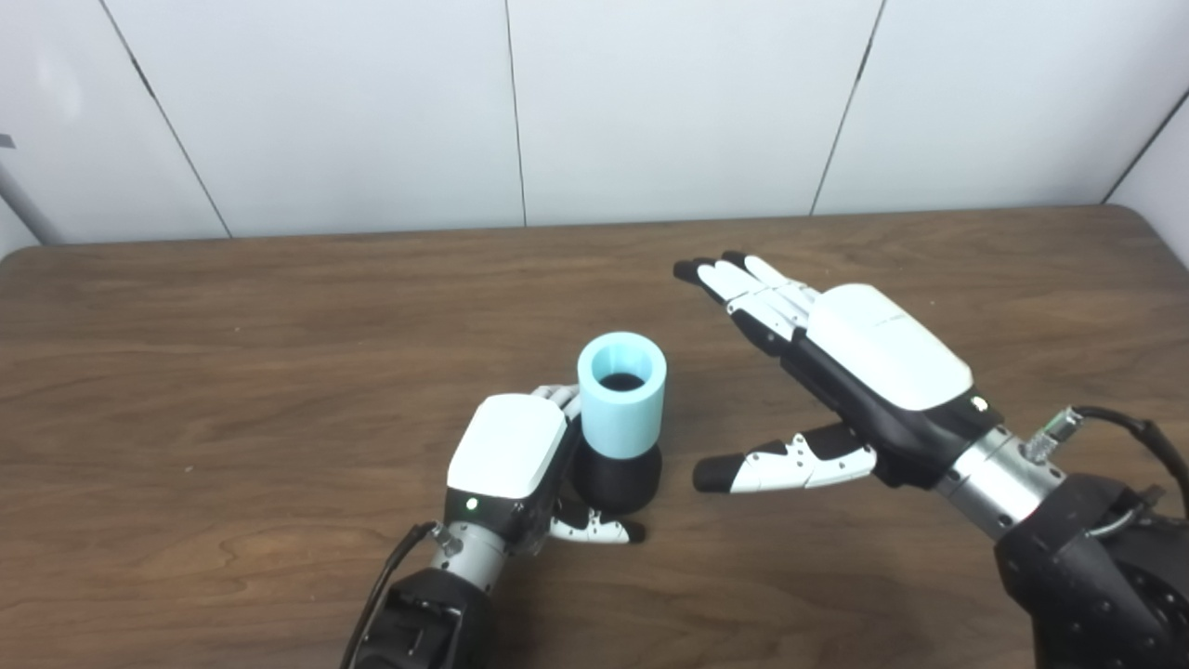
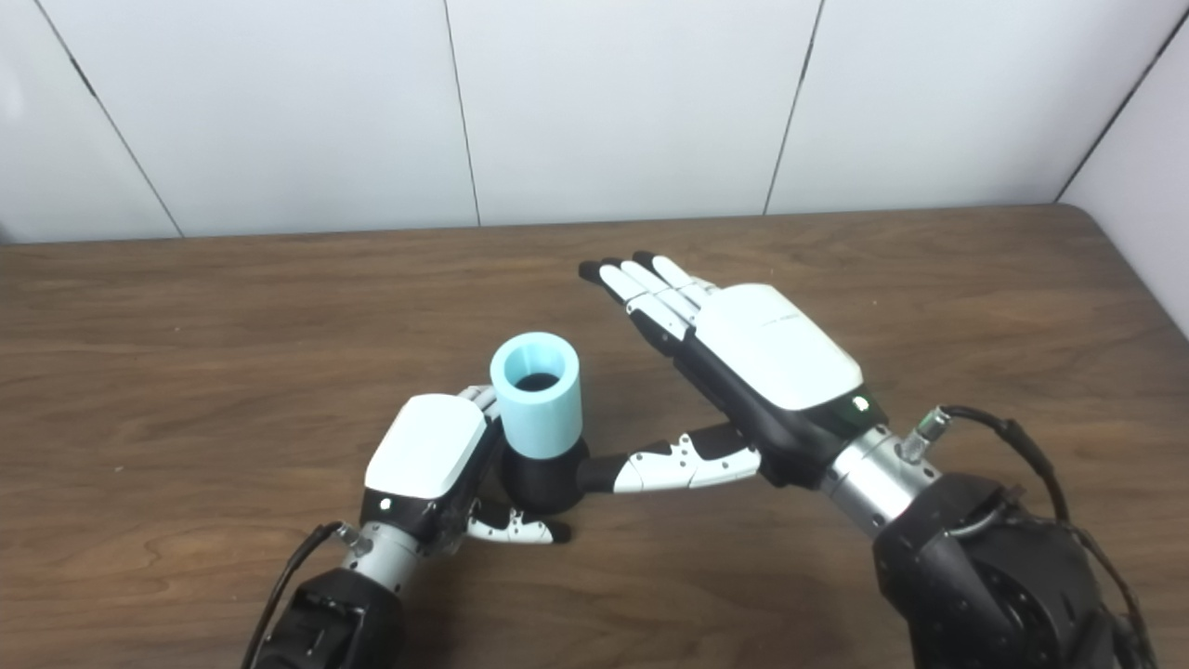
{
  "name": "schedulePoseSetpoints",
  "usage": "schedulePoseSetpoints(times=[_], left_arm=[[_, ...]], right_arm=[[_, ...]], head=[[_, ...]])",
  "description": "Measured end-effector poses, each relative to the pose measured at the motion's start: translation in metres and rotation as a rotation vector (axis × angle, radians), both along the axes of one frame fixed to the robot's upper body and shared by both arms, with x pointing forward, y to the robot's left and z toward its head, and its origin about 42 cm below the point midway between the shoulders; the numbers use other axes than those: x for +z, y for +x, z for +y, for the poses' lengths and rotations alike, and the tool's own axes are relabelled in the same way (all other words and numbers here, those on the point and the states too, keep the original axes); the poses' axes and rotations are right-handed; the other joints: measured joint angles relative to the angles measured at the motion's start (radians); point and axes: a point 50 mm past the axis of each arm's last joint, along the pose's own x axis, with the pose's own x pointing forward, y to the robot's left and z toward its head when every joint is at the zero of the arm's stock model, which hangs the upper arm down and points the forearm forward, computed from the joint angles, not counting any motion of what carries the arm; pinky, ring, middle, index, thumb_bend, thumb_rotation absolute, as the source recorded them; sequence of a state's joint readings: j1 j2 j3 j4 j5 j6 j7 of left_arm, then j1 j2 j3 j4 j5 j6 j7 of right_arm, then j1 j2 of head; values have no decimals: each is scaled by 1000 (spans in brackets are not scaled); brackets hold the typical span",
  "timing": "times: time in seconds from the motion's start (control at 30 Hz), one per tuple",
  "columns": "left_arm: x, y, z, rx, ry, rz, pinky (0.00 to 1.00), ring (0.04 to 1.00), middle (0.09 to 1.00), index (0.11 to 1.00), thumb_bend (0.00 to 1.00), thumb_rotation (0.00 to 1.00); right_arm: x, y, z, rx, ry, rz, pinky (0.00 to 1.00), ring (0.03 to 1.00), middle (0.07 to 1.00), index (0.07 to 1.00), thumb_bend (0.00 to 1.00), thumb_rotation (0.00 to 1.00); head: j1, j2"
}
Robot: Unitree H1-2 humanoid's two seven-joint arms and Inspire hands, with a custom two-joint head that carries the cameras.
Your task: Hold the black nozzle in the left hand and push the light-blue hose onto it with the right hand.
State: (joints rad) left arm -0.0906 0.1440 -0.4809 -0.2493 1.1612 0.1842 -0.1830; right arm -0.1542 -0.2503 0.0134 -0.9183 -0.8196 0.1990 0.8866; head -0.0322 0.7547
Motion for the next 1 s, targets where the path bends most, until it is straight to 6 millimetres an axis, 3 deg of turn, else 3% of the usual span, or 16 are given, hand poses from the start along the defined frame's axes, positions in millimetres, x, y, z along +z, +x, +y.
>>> schedulePoseSetpoints(times=[0.17,0.4,0.63,0.9,1.0], left_arm=[[6,3,8,6,25,16,950,906,898,879,1000,290],[27,10,19,18,34,-20,931,912,904,890,1000,329],[37,15,42,61,39,-22,921,917,910,902,1000,385],[49,22,79,137,-83,19,868,897,892,885,988,390],[54,22,91,146,-180,46,811,882,888,884,978,404]], right_arm=[[-2,-1,1,-9,-4,4,929,1000,971,987,655,957],[-3,-1,1,-13,-1,17,925,1000,972,987,657,958],[-9,-2,-2,-34,10,57,872,994,970,975,667,942],[-41,9,-16,-112,123,142,841,967,962,965,675,917],[-57,11,-21,-159,172,166,828,953,959,962,635,898]], head=[[2,0],[5,-2],[3,-3],[-6,-5],[-9,-5]])
